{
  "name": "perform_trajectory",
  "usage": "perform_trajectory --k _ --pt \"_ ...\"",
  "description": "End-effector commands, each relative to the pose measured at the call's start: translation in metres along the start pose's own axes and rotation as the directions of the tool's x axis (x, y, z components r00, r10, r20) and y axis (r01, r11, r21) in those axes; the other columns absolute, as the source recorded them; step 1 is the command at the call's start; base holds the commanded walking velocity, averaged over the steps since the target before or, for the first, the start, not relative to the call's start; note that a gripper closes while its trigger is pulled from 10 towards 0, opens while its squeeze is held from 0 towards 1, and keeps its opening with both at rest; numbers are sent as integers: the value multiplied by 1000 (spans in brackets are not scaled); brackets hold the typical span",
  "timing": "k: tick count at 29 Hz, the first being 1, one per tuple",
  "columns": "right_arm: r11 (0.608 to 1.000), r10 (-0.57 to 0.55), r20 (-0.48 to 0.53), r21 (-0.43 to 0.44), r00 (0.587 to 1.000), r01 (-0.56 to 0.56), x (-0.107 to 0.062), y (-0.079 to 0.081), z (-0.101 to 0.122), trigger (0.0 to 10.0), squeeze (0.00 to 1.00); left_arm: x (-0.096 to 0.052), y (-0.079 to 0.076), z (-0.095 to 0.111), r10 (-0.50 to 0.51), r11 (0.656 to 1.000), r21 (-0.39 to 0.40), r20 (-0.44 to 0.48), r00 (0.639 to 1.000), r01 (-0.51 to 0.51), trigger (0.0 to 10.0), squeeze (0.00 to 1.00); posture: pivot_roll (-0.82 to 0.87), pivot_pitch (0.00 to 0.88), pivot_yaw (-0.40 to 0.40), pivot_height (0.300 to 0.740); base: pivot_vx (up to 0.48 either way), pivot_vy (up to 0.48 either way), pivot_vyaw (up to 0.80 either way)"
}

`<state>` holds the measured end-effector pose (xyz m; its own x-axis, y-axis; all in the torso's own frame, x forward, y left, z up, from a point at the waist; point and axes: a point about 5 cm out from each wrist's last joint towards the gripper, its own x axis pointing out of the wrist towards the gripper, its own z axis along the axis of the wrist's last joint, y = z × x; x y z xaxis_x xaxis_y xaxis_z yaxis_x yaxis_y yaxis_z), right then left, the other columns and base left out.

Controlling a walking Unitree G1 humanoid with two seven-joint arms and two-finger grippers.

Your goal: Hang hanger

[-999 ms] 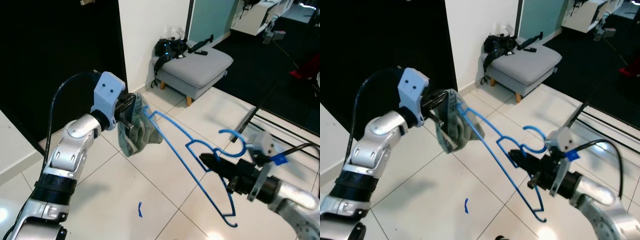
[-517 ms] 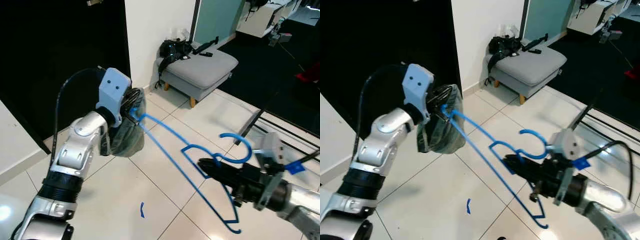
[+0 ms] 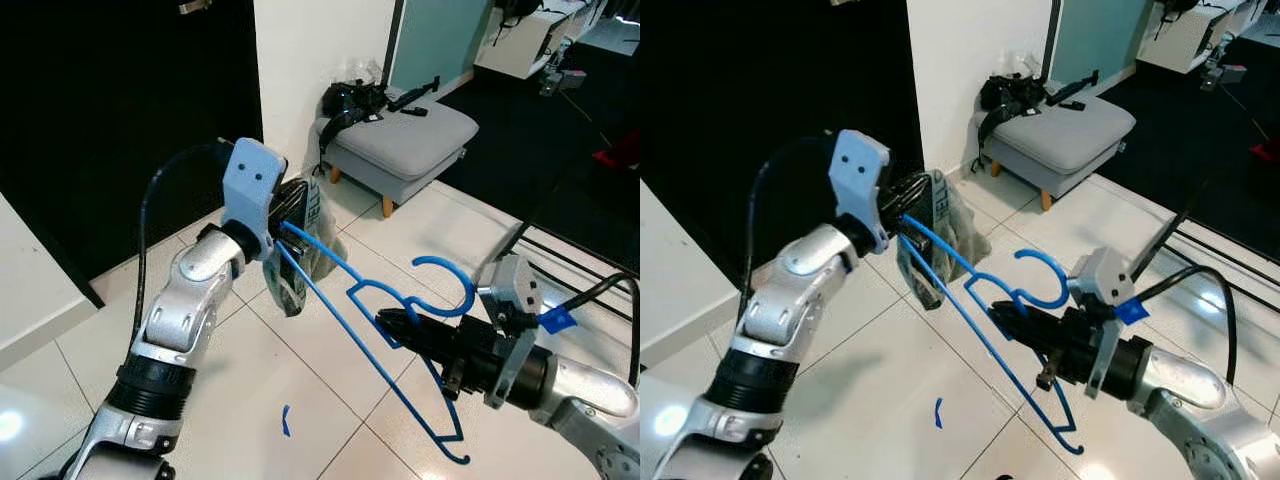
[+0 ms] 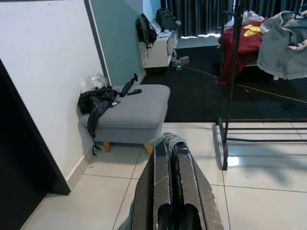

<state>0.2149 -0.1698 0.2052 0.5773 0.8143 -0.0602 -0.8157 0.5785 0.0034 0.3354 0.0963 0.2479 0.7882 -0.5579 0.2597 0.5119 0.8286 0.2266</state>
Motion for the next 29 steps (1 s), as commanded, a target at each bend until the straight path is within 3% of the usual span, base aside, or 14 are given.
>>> perform_trajectory --k 1,19,29 --pt "1000 4 -6 -8 1000 -4 0 2 1 10000 0 0 -3 -1 -13 1000 -16 -7 1000 13 10000 0 -15 135 34 740 0 0 0" --pt "999 50 -141 22 989 -47 -19 10 -10 10000 0 0 -5 -1 -6 1000 -28 -20 1000 6 10000 0 -24 133 37 740 0 0 0" --pt "998 -63 -128 -24 990 61 -16 -6 -5 10000 0 1 -8 -1 -16 1000 -27 -24 1000 15 10000 0 -19 130 38 740 0 0 0"
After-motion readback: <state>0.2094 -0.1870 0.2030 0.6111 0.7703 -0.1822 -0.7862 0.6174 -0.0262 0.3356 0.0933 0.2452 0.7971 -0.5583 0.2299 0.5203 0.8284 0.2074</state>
